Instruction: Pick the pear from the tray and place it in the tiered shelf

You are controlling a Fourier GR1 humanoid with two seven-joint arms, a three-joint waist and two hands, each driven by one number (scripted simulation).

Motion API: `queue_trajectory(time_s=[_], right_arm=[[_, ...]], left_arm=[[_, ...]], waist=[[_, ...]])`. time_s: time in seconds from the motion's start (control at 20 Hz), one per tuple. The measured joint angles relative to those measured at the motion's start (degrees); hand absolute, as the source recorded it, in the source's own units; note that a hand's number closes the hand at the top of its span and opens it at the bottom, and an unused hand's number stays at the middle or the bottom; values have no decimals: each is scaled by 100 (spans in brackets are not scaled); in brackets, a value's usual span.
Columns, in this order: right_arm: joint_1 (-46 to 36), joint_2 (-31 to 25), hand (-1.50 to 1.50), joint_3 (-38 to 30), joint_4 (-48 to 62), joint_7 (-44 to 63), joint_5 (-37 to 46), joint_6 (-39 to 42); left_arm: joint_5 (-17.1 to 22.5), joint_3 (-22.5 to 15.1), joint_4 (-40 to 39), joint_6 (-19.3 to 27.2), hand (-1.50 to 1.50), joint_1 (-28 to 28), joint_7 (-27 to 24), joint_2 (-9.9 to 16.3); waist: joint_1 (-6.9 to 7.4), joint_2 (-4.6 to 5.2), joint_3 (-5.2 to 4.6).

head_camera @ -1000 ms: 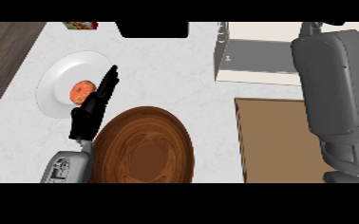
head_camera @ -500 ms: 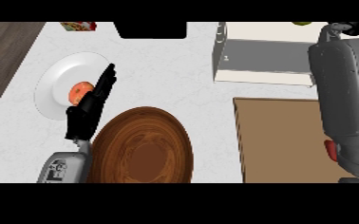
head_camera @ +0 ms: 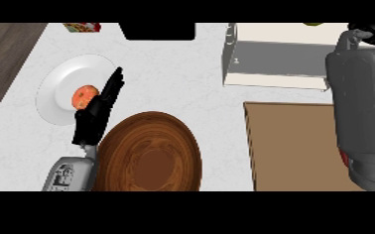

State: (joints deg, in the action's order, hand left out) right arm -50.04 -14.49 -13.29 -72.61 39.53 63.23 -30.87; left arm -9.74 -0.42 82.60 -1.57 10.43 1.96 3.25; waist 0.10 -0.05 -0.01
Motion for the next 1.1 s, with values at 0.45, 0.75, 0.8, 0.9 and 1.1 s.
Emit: queue_trajectory(time_s=[0.45, 0.75, 0.8, 0.9, 1.1], right_arm=[[-210, -223, -150, -209, -514, -59, -880, 314], [-223, -410, -150, -737, -1321, 218, -1311, 43], [-251, -505, -150, -834, -1442, 383, -1306, 103], [-145, -721, -150, -1037, -1773, 658, -1367, 315], [232, -1067, -150, -1486, -2460, 1285, -1656, 979]], left_arm=[[29, 45, -30, -69, 0, -47, -87, 59], [-23, -40, 182, -20, 0, -156, 0, 5], [21, 17, 142, -46, 0, -167, -54, 38], [59, 74, 144, -71, 0, -171, -62, 82], [51, 59, 188, -51, 0, -262, -55, 58]], waist=[[-5, -2, 0], [-39, -19, 2], [-48, -21, 0], [-70, -26, -1], [-141, -47, -1]])
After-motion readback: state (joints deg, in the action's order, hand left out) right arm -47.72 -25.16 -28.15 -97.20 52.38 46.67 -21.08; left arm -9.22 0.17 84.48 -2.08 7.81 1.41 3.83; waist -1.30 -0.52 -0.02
